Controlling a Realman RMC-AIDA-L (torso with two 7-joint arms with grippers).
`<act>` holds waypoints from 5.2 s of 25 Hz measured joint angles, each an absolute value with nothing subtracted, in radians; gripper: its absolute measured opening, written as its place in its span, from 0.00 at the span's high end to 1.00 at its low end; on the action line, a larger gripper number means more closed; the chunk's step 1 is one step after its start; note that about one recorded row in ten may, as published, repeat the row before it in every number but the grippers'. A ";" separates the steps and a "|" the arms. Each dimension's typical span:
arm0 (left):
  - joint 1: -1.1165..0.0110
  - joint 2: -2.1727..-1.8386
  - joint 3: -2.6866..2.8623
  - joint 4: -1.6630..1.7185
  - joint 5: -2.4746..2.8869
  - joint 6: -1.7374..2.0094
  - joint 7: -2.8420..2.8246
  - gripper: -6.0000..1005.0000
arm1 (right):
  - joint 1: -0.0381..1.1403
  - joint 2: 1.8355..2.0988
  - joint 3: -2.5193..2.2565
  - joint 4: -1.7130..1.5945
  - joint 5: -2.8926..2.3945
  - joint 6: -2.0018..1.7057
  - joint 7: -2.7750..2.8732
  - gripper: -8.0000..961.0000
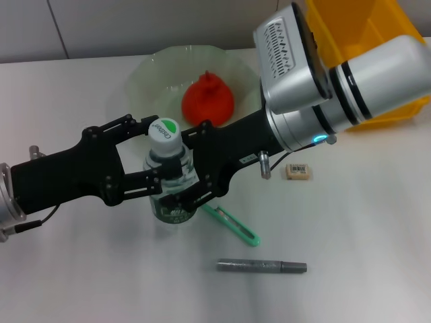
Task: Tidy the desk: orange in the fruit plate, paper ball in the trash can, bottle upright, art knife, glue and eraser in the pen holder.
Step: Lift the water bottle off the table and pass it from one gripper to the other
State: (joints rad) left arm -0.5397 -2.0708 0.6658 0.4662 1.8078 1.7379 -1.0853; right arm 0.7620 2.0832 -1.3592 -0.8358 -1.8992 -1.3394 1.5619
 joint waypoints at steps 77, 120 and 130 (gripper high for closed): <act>-0.537 -2.062 0.696 0.486 1.760 1.700 -1.112 0.57 | 0.752 2.086 -1.363 -0.868 -1.841 -1.300 1.561 0.19; -0.548 -2.062 0.695 0.503 1.761 1.674 -1.126 0.55 | 0.699 2.082 -1.338 -0.930 -1.775 -1.321 1.583 0.30; -0.546 -2.062 0.695 0.503 1.760 1.673 -1.127 0.54 | 0.699 2.082 -1.334 -0.924 -1.766 -1.323 1.594 0.30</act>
State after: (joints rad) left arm -0.5464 -2.0617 0.6950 0.5032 1.7600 1.6734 -1.1271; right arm 0.6995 2.0816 -1.3340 -0.9238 -1.7655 -1.3227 1.5940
